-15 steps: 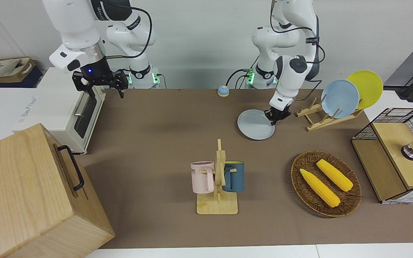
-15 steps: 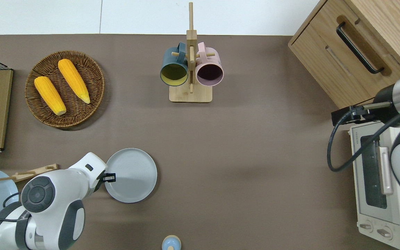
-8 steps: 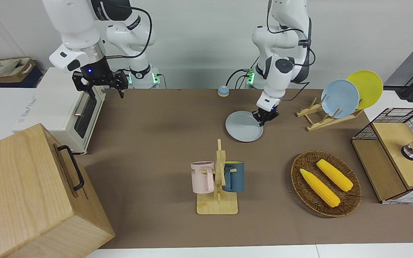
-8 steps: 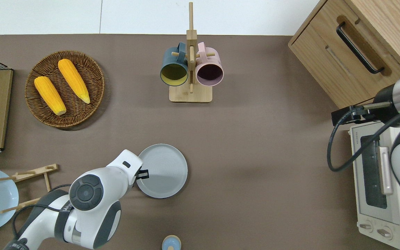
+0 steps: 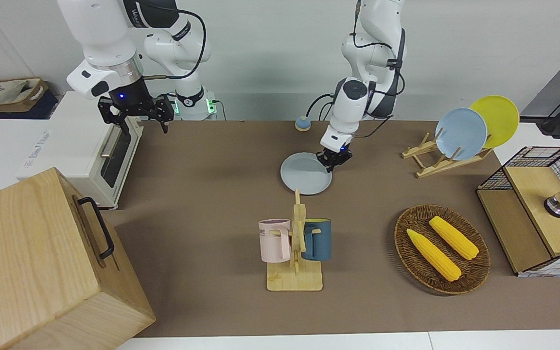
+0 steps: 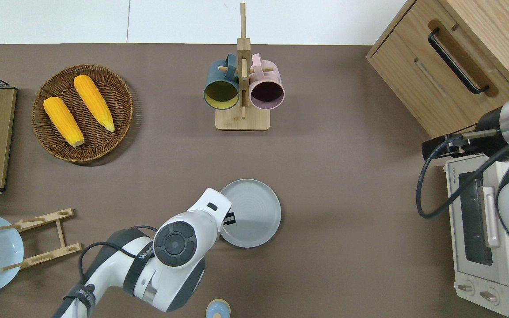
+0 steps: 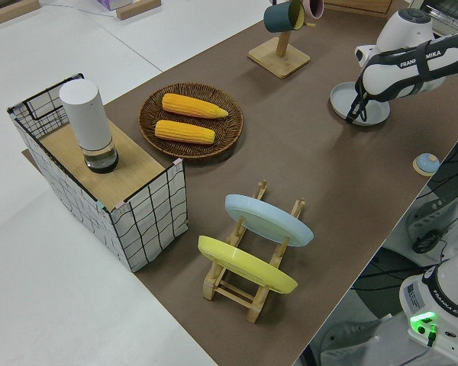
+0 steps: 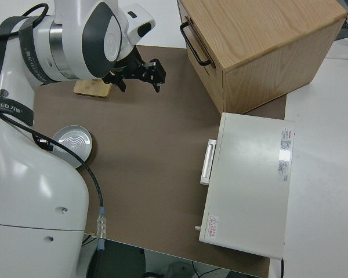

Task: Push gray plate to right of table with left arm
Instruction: 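Keep pushing the gray plate farther across the table with the left gripper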

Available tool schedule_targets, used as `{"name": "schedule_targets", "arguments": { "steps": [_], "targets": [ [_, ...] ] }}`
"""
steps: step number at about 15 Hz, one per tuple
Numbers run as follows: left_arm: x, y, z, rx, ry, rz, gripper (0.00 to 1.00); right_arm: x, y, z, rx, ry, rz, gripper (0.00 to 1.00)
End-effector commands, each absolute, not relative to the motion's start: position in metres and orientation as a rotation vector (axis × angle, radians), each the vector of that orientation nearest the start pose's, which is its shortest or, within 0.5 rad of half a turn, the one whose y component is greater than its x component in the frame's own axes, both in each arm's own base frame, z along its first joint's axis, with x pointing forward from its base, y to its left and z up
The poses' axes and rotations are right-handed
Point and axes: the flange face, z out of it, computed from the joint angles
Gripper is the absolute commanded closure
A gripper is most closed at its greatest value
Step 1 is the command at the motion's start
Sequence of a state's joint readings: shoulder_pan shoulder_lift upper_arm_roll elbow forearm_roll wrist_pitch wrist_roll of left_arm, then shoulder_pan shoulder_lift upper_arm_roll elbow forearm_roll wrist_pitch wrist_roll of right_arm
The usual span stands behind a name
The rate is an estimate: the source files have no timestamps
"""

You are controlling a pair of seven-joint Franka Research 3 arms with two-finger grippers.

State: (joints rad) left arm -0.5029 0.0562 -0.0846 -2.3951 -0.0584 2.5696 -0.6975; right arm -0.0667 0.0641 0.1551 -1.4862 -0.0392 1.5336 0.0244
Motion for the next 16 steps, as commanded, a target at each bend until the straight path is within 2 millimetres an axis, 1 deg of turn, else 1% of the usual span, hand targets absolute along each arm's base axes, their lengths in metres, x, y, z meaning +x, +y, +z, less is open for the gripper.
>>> {"name": "schedule_targets", "arguments": {
  "steps": [1,4,6,9,11,12,13,14,16],
  "targets": [
    [0.419,-0.343,0.288,-3.246,-0.309,-0.101,1.0,0.566,0.043,0.628,-3.164,-0.092,0.028,0.017],
    [0.411,-0.381,0.288,-3.262,-0.324,-0.101,1.0,0.566,0.043,0.628,-3.164,-0.092,0.028,0.017],
    [0.409,-0.406,0.287,-3.275,-0.342,-0.103,1.0,0.566,0.043,0.628,-3.164,-0.092,0.028,0.017],
    [0.406,-0.451,0.278,-3.292,-0.366,-0.092,1.0,0.566,0.043,0.628,-3.164,-0.092,0.028,0.017],
    [0.415,-0.476,0.275,-3.305,-0.403,-0.111,1.0,0.566,0.043,0.628,-3.164,-0.092,0.028,0.017],
    [0.415,-0.485,0.275,-3.311,-0.396,-0.12,1.0,0.566,0.043,0.628,-3.164,-0.092,0.028,0.017],
    [0.417,-0.488,0.277,-3.319,-0.395,-0.128,1.0,0.566,0.043,0.628,-3.164,-0.092,0.028,0.017],
    [0.419,-0.49,0.28,-3.324,-0.396,-0.134,1.0,0.566,0.043,0.628,-3.164,-0.092,0.028,0.017],
    [0.416,-0.494,0.279,-3.326,-0.389,-0.132,1.0,0.566,0.043,0.629,-3.164,-0.092,0.026,0.017]
  ]
}}
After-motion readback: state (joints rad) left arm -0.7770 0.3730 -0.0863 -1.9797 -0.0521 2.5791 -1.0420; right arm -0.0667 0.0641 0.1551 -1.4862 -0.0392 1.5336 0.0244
